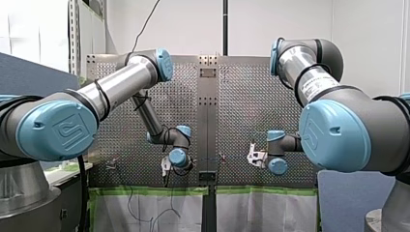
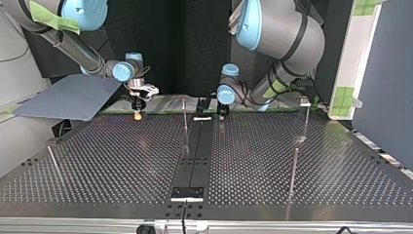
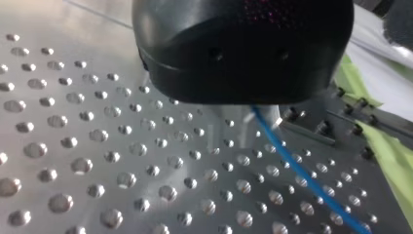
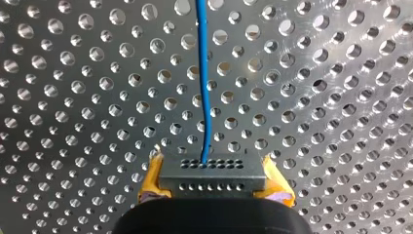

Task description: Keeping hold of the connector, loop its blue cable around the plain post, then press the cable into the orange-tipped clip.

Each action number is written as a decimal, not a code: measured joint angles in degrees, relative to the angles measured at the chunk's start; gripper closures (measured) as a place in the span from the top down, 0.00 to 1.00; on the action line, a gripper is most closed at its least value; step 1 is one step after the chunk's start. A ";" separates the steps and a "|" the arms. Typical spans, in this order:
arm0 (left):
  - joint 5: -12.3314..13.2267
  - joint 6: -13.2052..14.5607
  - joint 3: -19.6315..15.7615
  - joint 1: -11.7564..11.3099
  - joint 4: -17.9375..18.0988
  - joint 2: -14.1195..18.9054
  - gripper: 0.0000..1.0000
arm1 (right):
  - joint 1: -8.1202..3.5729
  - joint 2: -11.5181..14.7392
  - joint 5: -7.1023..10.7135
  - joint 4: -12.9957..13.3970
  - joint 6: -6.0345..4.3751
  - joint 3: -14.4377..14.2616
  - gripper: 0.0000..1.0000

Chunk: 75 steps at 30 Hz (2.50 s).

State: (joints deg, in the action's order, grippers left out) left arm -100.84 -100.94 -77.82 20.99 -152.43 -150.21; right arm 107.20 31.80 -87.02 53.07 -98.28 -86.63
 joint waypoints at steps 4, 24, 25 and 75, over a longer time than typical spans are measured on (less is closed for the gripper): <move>2.01 1.47 -0.12 -0.10 -0.55 0.04 1.00 | 0.02 -0.03 0.00 -0.21 0.00 0.00 0.00; 12.65 1.31 -7.35 2.37 5.26 6.45 1.00 | -0.23 -0.24 -0.07 -0.79 0.04 -0.01 0.00; 13.07 1.59 -7.85 2.70 5.69 6.73 1.00 | -0.25 -0.25 -0.08 -0.85 0.03 -0.01 0.00; 11.81 2.00 -15.08 9.95 10.37 9.59 1.00 | -0.53 -0.36 0.09 -1.29 -0.17 0.00 0.00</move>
State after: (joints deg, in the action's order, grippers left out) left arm -89.03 -98.94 -92.90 30.95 -142.07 -140.62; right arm 106.68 31.44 -86.93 51.77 -98.45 -86.63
